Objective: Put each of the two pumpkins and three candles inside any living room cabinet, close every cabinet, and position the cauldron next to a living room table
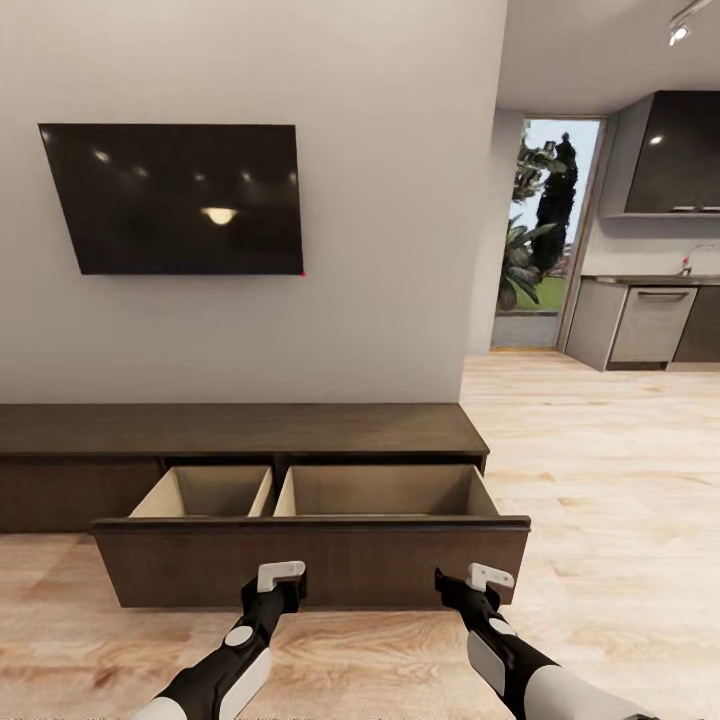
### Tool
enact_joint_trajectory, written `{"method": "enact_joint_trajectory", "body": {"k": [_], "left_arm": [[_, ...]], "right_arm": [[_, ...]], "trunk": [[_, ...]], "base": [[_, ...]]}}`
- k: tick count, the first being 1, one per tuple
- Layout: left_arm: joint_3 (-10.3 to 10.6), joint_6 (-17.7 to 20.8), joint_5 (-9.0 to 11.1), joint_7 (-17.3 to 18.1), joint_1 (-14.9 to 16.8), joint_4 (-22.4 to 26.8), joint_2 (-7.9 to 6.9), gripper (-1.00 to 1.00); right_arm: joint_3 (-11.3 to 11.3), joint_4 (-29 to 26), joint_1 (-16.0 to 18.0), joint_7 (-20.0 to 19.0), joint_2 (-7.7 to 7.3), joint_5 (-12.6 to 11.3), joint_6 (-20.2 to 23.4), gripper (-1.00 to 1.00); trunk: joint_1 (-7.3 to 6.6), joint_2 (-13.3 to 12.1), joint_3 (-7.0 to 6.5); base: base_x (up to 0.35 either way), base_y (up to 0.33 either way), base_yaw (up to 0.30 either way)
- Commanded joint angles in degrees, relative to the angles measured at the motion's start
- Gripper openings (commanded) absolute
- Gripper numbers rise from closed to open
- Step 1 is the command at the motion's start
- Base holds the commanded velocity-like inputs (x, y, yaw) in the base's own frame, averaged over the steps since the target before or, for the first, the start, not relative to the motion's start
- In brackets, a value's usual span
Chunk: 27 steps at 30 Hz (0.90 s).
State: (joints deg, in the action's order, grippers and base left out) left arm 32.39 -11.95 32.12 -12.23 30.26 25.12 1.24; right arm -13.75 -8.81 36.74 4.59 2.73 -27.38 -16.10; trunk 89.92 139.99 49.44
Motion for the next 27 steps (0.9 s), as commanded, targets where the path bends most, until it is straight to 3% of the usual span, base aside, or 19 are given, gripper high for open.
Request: {"method": "enact_joint_trajectory", "body": {"k": [1, 8, 15, 23, 27], "left_arm": [[0.49, -0.27, 0.4, -0.42, 0.06, -0.01, -0.05, 1.0], [0.48, -0.27, 0.4, -0.42, 0.07, -0.07, -0.04, 1.0], [0.48, -0.27, 0.4, -0.42, 0.07, -0.07, -0.06, 1.0], [0.48, -0.27, 0.4, -0.42, 0.08, -0.07, -0.08, 1.0], [0.48, -0.33, 0.47, -0.38, 0.08, -0.07, -0.13, 1.0]], "right_arm": [[-0.49, 0.02, 0.05, 0.33, 0.0, -0.3, -0.16, 1.0], [-0.48, 0.02, 0.04, 0.33, 0.0, -0.3, -0.47, 1.0], [-0.48, 0.02, 0.04, 0.34, 0.02, -0.52, -4.24, 1.0], [-0.48, 0.02, 0.02, 0.38, 0.0, -0.63, -4.97, 1.0], [-0.48, 0.05, 0.06, 0.4, 0.0, -0.69, -4.99, 1.0]], "trunk": [[0.21, 0.44, 0.24], [1.75, 3.25, 1.5], [1.93, 3.34, 3.05], [2.14, 3.45, 4.82], [2.14, 3.45, 4.82]], "base": [[0.0, 0.0, 0.0], [0.0, 0.0, 0.0], [0.0, 0.0, 0.0], [0.0, 0.0, 0.0], [0.0, 0.0, 0.0]]}}
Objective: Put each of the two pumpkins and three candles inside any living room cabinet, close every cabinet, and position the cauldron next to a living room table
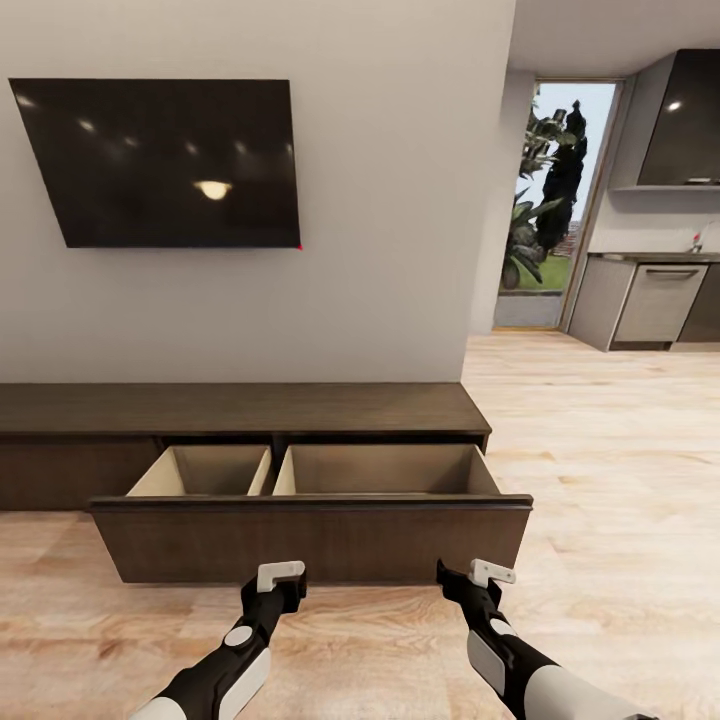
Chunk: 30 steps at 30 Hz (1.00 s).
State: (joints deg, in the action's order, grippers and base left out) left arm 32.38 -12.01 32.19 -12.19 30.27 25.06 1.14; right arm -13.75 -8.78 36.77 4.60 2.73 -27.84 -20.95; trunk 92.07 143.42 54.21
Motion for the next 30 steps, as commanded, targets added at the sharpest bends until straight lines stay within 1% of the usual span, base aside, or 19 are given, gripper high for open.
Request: {"method": "enact_joint_trajectory", "body": {"k": [1, 7, 19, 26, 30], "left_arm": [[0.49, -0.28, 0.42, -0.4, 0.06, 0.0, -0.03, 1.0], [0.49, -0.43, 0.36, -0.42, 0.05, 0.0, 0.0, 1.0], [0.58, -0.47, 0.36, -0.46, 0.05, -0.01, 0.0, 1.0], [0.58, -0.47, 0.35, -0.46, 0.07, -0.01, 0.0, 1.0], [0.58, -0.47, 0.38, -0.46, 0.05, -0.01, 0.0, 1.0]], "right_arm": [[-0.49, 0.03, 0.04, 0.39, 0.0, -0.25, -0.13, 1.0], [-0.49, 1.06, 0.04, 0.4, 0.05, -0.36, -0.06, 1.0], [-0.49, 1.66, 0.03, 0.48, 0.08, -0.2, -0.06, 1.0], [-0.49, 1.66, 0.03, 0.49, 0.09, -0.19, -0.06, 1.0], [-0.49, 1.66, 0.04, 0.49, 0.09, -0.19, -0.06, 1.0]], "trunk": [[-0.01, 0.02, 0.06], [-0.01, 0.02, 0.06], [-0.01, 0.02, 0.06], [-0.01, 0.02, 0.06], [-0.01, 0.02, 0.06]], "base": [[0.0, 0.0, 0.0], [0.032, 0.0, 0.0], [0.239, 0.0, 0.0], [0.069, 0.0, 0.0], [0.222, 0.0, 0.0]]}}
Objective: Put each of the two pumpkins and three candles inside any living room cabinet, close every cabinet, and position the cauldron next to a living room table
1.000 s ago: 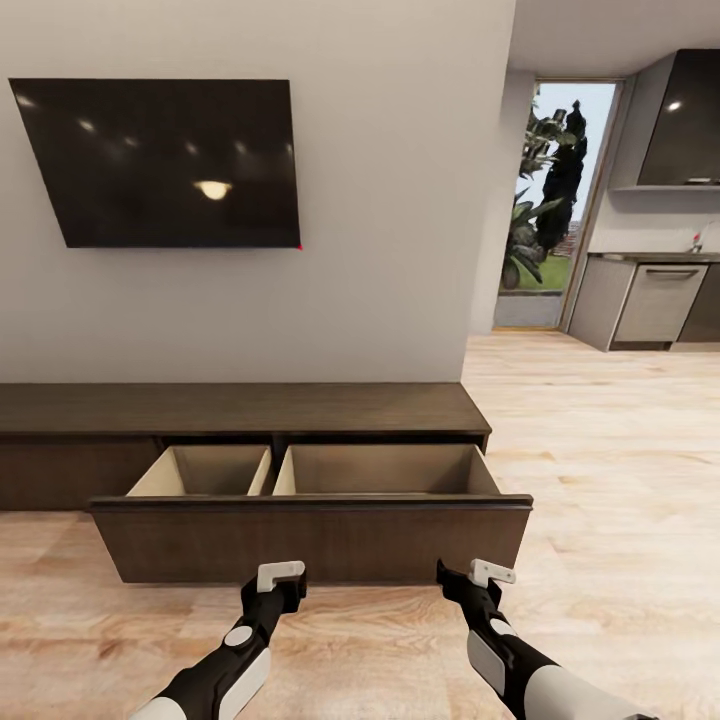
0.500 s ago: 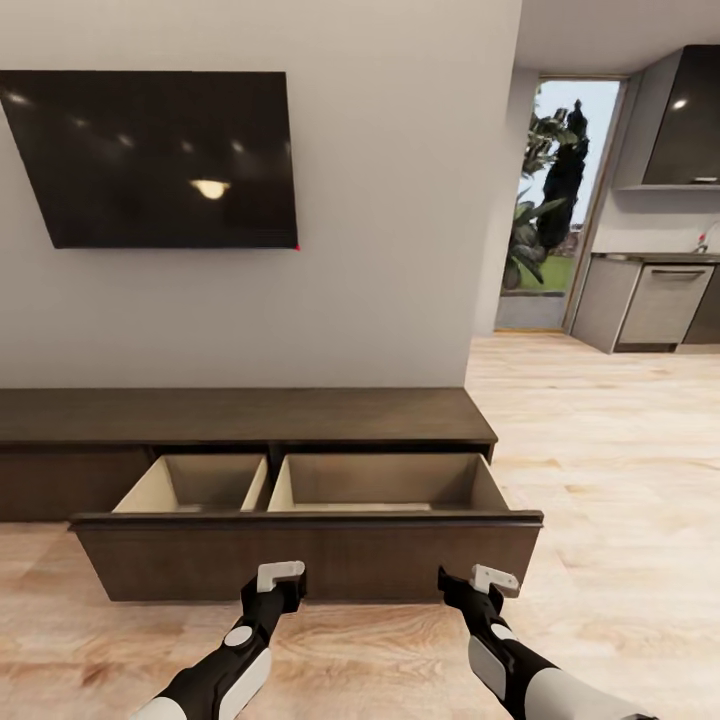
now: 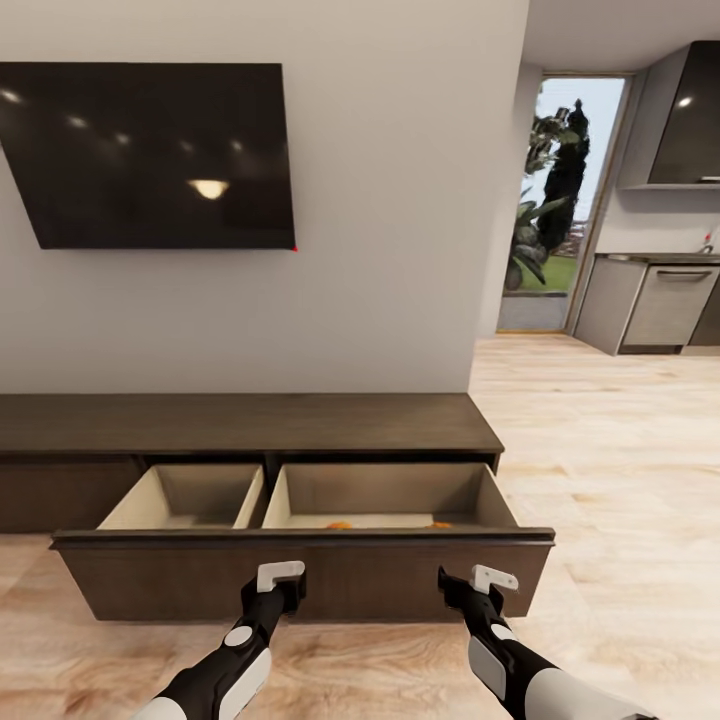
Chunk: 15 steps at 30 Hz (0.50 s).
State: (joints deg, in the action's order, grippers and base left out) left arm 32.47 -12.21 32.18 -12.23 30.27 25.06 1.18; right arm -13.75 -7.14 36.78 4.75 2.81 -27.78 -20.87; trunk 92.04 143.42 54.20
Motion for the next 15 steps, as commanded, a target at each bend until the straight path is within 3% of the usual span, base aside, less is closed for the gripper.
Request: {"method": "enact_joint_trajectory", "body": {"k": [1, 15], "left_arm": [[0.49, -0.27, 0.41, -0.42, 0.06, -0.01, -0.04, 1.0], [0.49, -0.27, 0.56, -0.42, 0.07, -0.01, -0.04, 1.0]], "right_arm": [[-0.49, 0.02, 0.02, 0.35, 0.0, -0.26, -0.14, 1.0], [-0.49, 0.02, 0.03, 0.35, -0.01, -0.26, -0.08, 1.0]], "trunk": [[0.02, 0.02, 0.06], [0.02, 0.02, 0.06]], "base": [[0.288, 0.0, 0.0], [0.177, 0.0, 0.0]]}}
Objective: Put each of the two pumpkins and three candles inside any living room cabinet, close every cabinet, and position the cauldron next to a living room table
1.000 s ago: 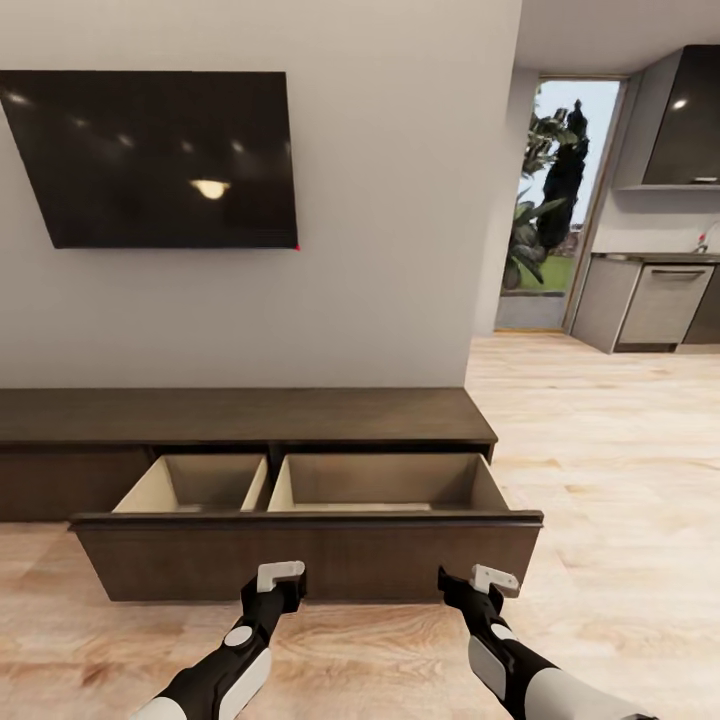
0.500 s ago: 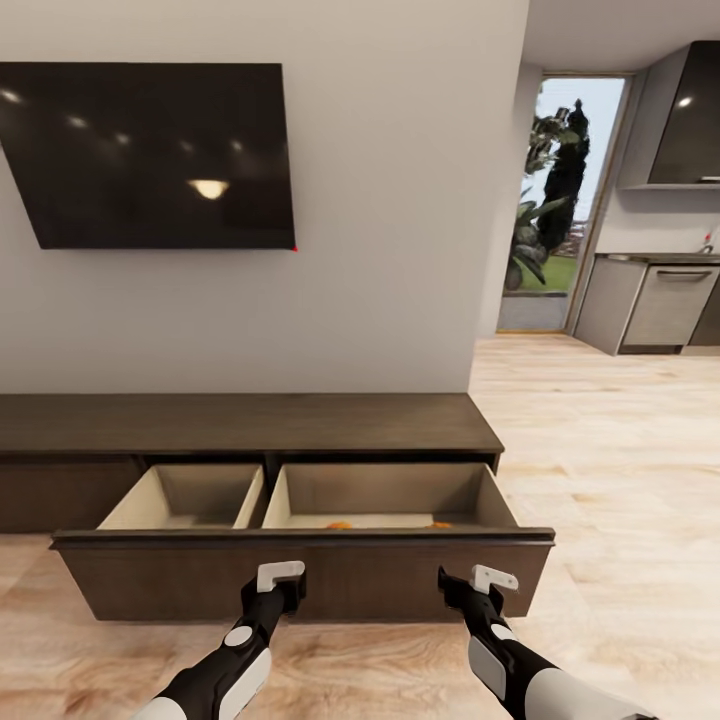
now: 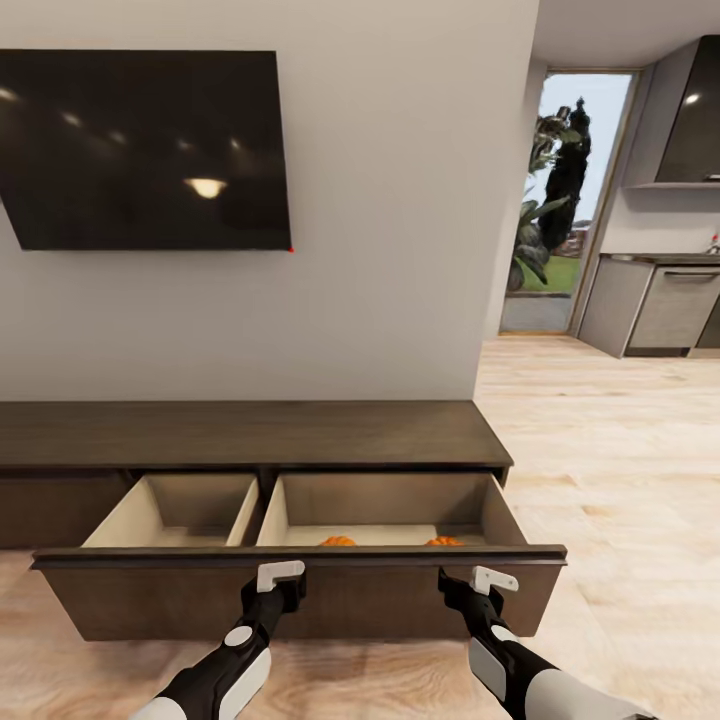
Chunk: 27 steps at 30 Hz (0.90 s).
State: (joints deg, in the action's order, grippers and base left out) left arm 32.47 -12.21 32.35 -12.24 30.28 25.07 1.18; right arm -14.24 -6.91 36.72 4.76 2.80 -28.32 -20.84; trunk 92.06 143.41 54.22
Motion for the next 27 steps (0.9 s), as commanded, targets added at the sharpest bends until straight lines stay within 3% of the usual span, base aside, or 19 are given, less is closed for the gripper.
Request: {"method": "enact_joint_trajectory", "body": {"k": [1, 9, 27], "left_arm": [[0.49, -0.27, 0.37, -0.42, 0.05, -0.02, -0.04, 1.0], [0.52, -0.27, 0.45, -0.42, 0.05, -0.02, -0.04, 1.0], [0.57, -0.27, 0.63, -0.42, 0.04, -0.02, -0.04, 1.0]], "right_arm": [[0.0, -0.21, 0.08, 0.34, 0.01, 0.29, -0.13, 1.0], [0.0, -0.21, 0.1, 0.34, 0.01, 0.29, -0.08, 1.0], [0.0, -0.21, 0.09, 0.34, 0.0, 0.14, -0.03, 1.0]], "trunk": [[0.0, 0.03, 0.04], [0.0, 0.03, 0.04], [0.0, 0.03, 0.04]], "base": [[0.232, 0.0, 0.0], [0.187, 0.0, 0.0], [0.323, 0.0, 0.0]]}}
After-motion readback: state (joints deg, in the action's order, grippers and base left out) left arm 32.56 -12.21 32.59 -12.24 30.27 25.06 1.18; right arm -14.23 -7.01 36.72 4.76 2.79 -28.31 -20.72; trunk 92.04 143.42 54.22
